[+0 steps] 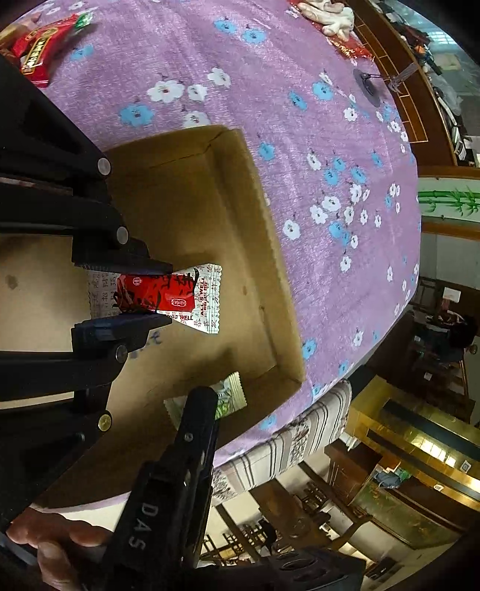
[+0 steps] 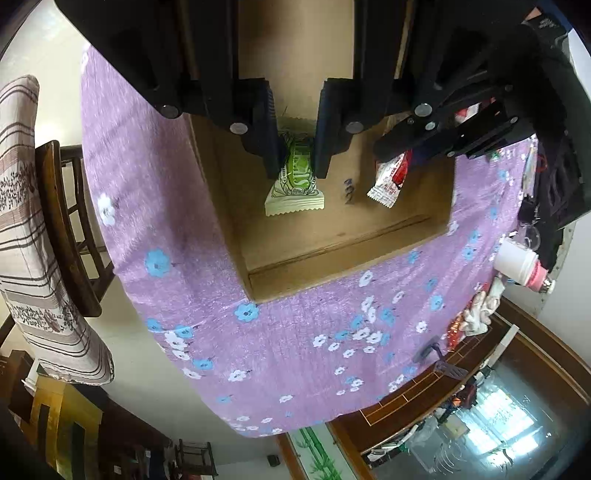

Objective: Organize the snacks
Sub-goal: 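Carry both candies into the cardboard tray and open both tools, then grasp a yellow cake packet with the left tool while the right tool grasps another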

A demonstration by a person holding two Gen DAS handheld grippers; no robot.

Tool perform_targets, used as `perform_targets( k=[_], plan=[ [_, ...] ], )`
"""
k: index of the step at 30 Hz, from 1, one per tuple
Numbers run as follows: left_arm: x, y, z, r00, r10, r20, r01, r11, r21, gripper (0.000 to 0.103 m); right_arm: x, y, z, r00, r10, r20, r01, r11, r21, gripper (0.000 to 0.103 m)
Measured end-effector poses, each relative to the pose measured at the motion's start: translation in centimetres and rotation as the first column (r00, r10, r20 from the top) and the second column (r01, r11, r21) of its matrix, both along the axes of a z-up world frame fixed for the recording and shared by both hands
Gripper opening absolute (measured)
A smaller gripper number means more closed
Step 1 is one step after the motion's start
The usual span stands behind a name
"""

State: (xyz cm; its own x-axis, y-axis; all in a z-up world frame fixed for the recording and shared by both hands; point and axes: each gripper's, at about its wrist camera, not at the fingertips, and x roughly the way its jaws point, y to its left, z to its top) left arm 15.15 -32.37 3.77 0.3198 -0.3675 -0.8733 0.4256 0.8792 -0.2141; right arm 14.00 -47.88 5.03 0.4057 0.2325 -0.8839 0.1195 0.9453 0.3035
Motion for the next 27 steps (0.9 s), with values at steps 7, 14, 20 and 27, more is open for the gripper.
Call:
perform_targets(
  k=[7,14,20,27],
  plan=[
    [1.0,0.0,-1.0,1.0,0.017,0.009,-0.017,0.999,0.036,0.019,1.9,1.0,-1.4,1.0,0.008,-0.024,-0.009,1.0,-0.013,0.018],
    [1.2,0.3,-1.0,1.0,0.024,0.007,-0.024,0.999,0.035,0.036,2.1,1.2,-1.5,0.999,0.017,-0.027,-0.018,1.0,-0.025,0.021],
    [0.6,0.3,-0.1,1.0,0.016,0.017,-0.017,1.0,0.02,0.043,1.5,0.8,-0.9,1.0,-0.001,-0.021,0.0,1.0,-0.03,0.024],
    [-1.7,2.0,2.4,0.999,0.02,0.028,-0.019,0.999,-0.027,0.043,-1.5,1.2,2.2,0.999,-0.012,0.035,0.012,1.0,0.005,0.024]
  ],
)
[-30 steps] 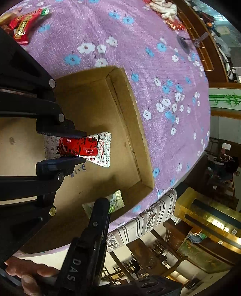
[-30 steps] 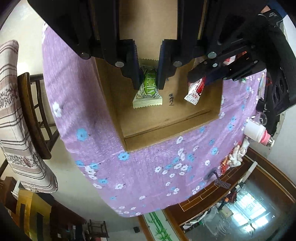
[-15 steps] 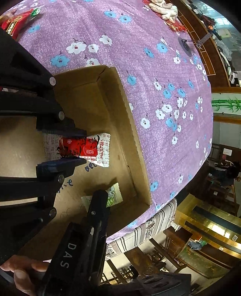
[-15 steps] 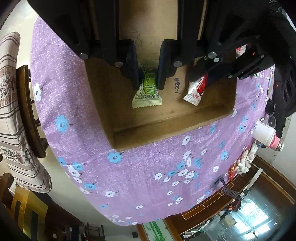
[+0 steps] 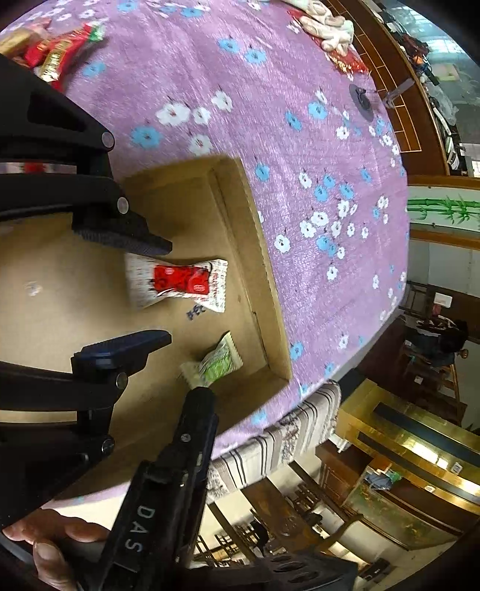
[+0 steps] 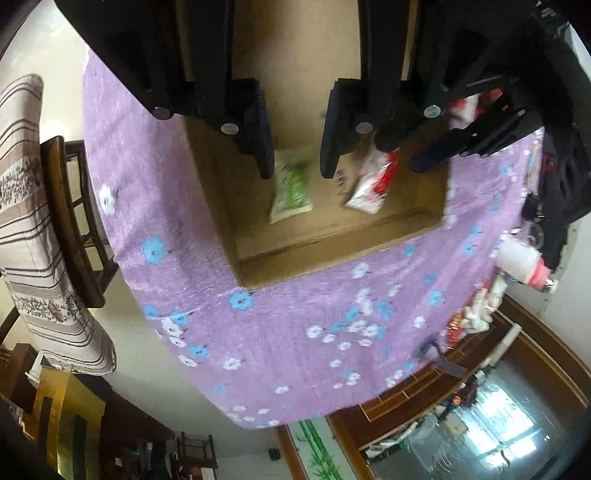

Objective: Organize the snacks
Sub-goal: 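Grasp a yellow cake packet with the left tool while the right tool grasps another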

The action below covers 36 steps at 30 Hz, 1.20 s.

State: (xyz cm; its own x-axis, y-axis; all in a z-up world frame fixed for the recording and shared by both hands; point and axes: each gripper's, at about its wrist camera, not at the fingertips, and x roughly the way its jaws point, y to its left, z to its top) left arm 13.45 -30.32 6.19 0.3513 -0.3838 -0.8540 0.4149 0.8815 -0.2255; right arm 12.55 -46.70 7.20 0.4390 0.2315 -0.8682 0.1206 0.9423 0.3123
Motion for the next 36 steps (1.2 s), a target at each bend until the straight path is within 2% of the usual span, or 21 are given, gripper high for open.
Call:
perform_targets(
  k=[7,16,20,28,33,36],
  plan=[
    [-3.9,4.0,3.7,0.999,0.0,0.048,0.002,0.999,-0.046,0.043,-4.0,3.5,2.0,0.999,0.033,0.019,-0.034,0.997,0.065,0.03],
    [-8.1,13.4,6.3,0.994,0.078,0.08,-0.073,0.995,-0.064,0.044,-7.8,11.8,2.6,0.991,0.136,0.015,-0.137,0.982,0.132,0.03],
    [-10.2,17.8,6.0,0.99,0.118,0.077,-0.113,0.992,-0.063,0.044,-8.9,16.2,1.9,0.982,0.189,-0.005,-0.186,0.972,0.143,0.031],
    [-13.8,25.7,3.0,0.983,0.18,0.023,-0.18,0.983,-0.031,0.044,-11.1,22.6,0.0,0.96,0.275,-0.058,-0.265,0.953,0.148,0.031],
    [-14.9,31.8,1.5,0.962,0.273,0.0,-0.273,0.962,-0.017,0.044,-11.4,25.5,-0.1,0.953,0.299,-0.055,-0.289,0.947,0.142,0.031],
    [-14.3,35.7,1.0,0.942,0.336,0.013,-0.337,0.941,0.019,0.044,-11.4,26.9,0.2,0.95,0.309,-0.043,-0.301,0.944,0.134,0.031]
  ],
)
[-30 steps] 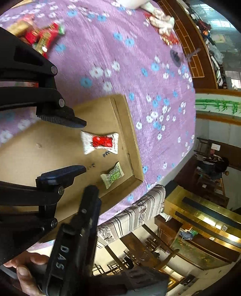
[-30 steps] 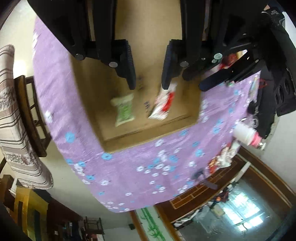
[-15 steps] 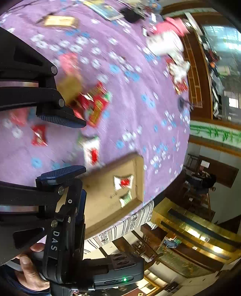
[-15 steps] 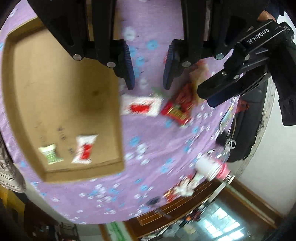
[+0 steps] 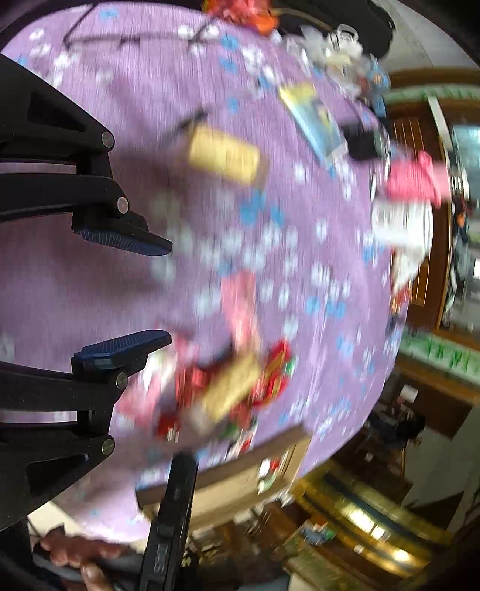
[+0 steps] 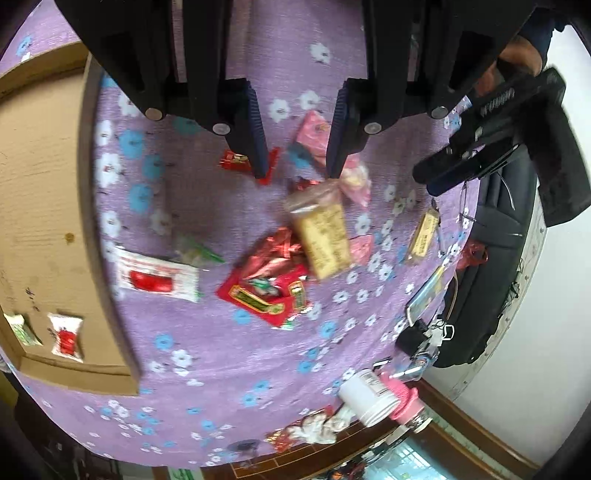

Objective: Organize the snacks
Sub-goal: 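Grasp a yellow cake packet with the left tool while the right tool grasps another, then carry both yellow cake packets into the tray and open both tools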

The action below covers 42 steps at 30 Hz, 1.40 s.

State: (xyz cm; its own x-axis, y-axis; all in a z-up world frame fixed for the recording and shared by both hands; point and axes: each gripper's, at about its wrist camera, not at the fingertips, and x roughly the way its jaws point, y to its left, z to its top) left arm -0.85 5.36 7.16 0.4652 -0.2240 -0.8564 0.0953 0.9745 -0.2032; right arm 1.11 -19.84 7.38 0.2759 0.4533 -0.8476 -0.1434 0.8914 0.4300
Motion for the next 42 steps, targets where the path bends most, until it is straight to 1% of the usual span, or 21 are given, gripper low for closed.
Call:
perform_targets(
  k=[1,3,4,7,9,11,13,14,16,18,20,22,23,25,27,32,33,35,37,40,42],
  plan=[
    [0.2,1.0,-0.1,1.0,0.014,0.003,-0.014,1.0,0.013,0.052,0.0,0.2,0.1,1.0,0.001,0.003,-0.001,1.0,-0.001,0.031],
    [1.1,3.2,-0.4,0.998,0.056,0.012,-0.057,0.996,0.067,0.065,-0.2,0.5,0.4,1.0,-0.001,0.011,0.001,1.0,-0.007,0.034],
    [1.6,4.2,-0.6,0.997,0.077,0.019,-0.078,0.993,0.091,0.065,-0.2,0.6,0.4,1.0,-0.003,0.015,0.004,1.0,-0.011,0.035],
    [3.3,5.7,-1.3,0.997,0.082,0.007,-0.082,0.991,0.108,0.066,-0.3,0.6,0.6,1.0,-0.016,0.023,0.016,1.0,-0.019,0.035],
    [4.5,6.2,-2.2,0.996,0.09,0.005,-0.09,0.98,0.179,0.066,-0.4,0.3,0.7,0.999,-0.032,0.024,0.033,0.999,-0.025,0.035],
    [5.6,6.3,-3.2,0.997,0.07,-0.02,-0.065,0.976,0.209,0.069,-0.3,-0.1,0.8,0.999,-0.046,0.029,0.047,0.998,-0.031,0.035],
    [6.2,6.2,-4.2,0.997,0.075,-0.028,-0.065,0.96,0.272,0.069,-0.3,-0.3,1.0,0.998,-0.054,0.032,0.055,0.998,-0.038,0.035],
    [6.5,6.3,-4.8,0.997,0.068,-0.034,-0.056,0.955,0.29,0.069,-0.2,-0.4,1.0,0.998,-0.057,0.035,0.058,0.998,-0.04,0.035],
    [6.6,6.0,-5.2,0.999,0.041,-0.003,-0.038,0.937,0.346,0.07,-0.1,-0.3,1.2,0.998,-0.052,0.042,0.054,0.997,-0.047,0.035],
    [6.8,6.0,-5.3,1.0,0.027,0.013,-0.03,0.941,0.338,0.07,0.2,0.1,1.3,0.998,-0.041,0.053,0.044,0.997,-0.065,0.039],
    [6.9,6.1,-5.3,0.999,0.027,0.028,-0.035,0.946,0.323,0.066,0.6,0.8,1.4,0.998,-0.018,0.066,0.023,0.996,-0.085,0.041],
    [7.0,5.8,-5.2,0.999,0.011,0.032,-0.02,0.955,0.297,0.039,1.1,1.7,1.5,0.996,0.011,0.084,-0.001,0.993,-0.115,0.041],
    [7.0,5.4,-5.2,0.999,0.0,0.037,-0.011,0.952,0.307,0.037,1.4,2.3,1.5,0.995,0.03,0.09,-0.018,0.991,-0.134,0.042],
    [6.9,4.3,-5.2,0.998,-0.032,0.053,0.012,0.935,0.356,0.036,2.0,3.4,1.4,0.993,0.066,0.096,-0.049,0.985,-0.167,0.043],
    [6.9,4.2,-5.2,0.998,-0.032,0.054,0.01,0.935,0.355,0.036,2.8,4.7,0.9,0.989,0.111,0.097,-0.089,0.974,-0.208,0.047],
    [6.3,4.4,-5.0,0.999,-0.029,0.035,0.017,0.953,0.302,0.036,4.2,7.2,-1.3,0.983,0.172,0.062,-0.146,0.944,-0.296,0.047],
    [6.1,4.4,-5.0,0.999,-0.03,0.034,0.018,0.955,0.295,0.035,4.2,7.4,-1.7,0.982,0.177,0.06,-0.151,0.939,-0.311,0.044],
    [5.7,4.3,-4.9,0.999,-0.032,0.029,0.023,0.965,0.263,0.035,4.1,7.6,-2.2,0.981,0.186,0.051,-0.159,0.93,-0.331,0.032],
    [5.0,4.3,-4.6,0.999,-0.027,0.024,0.021,0.974,0.226,0.035,3.9,7.4,-2.1,0.982,0.178,0.056,-0.151,0.935,-0.321,0.032],
    [3.6,4.2,-3.7,0.999,-0.028,0.015,0.026,0.989,0.148,0.035,3.0,7.3,-1.0,0.981,0.177,0.084,-0.144,0.94,-0.308,0.032],
    [2.6,3.8,-3.3,0.999,-0.04,0.008,0.038,0.992,0.121,0.035,2.0,7.1,-0.2,0.979,0.182,0.094,-0.15,0.949,-0.276,0.032]
  ],
)
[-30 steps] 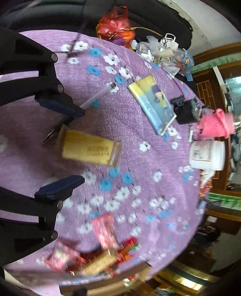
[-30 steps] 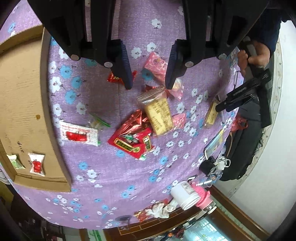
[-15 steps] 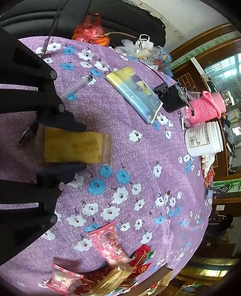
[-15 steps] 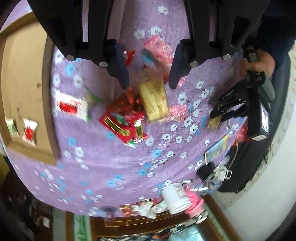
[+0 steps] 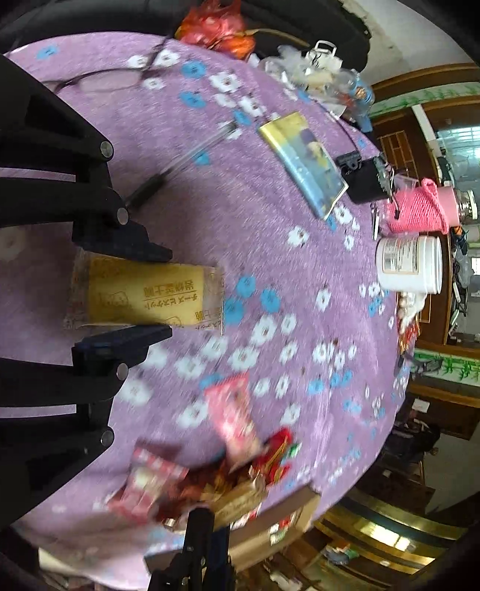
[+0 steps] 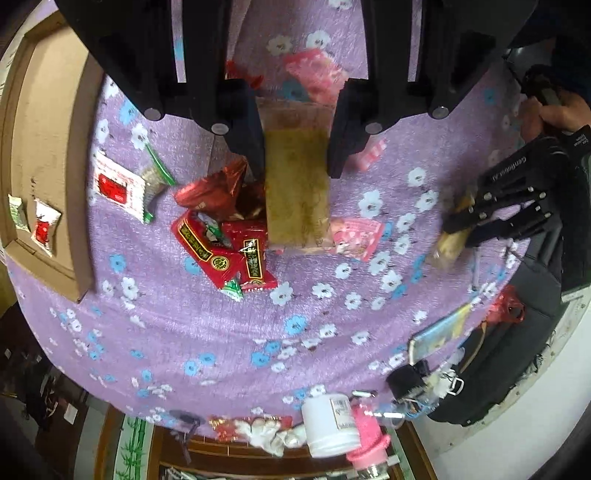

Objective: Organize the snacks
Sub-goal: 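Carry both yellow cake packets into the tray and open both tools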

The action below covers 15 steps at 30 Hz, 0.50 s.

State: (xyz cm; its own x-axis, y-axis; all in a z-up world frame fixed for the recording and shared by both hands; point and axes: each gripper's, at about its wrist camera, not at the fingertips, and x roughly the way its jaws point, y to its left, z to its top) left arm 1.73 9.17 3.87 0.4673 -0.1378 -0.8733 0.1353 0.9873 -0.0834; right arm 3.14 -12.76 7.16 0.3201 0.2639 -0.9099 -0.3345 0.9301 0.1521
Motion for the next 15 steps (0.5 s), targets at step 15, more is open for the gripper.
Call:
perform_targets(
  k=[15],
  plan=[
    [-7.4,-3.1,-1.5,0.993,-0.098,-0.065,0.102,0.993,0.059,0.036,-8.0,4.2,-2.8,0.957,0.272,-0.104,-0.273,0.962,0.011,0.035]
  ],
)
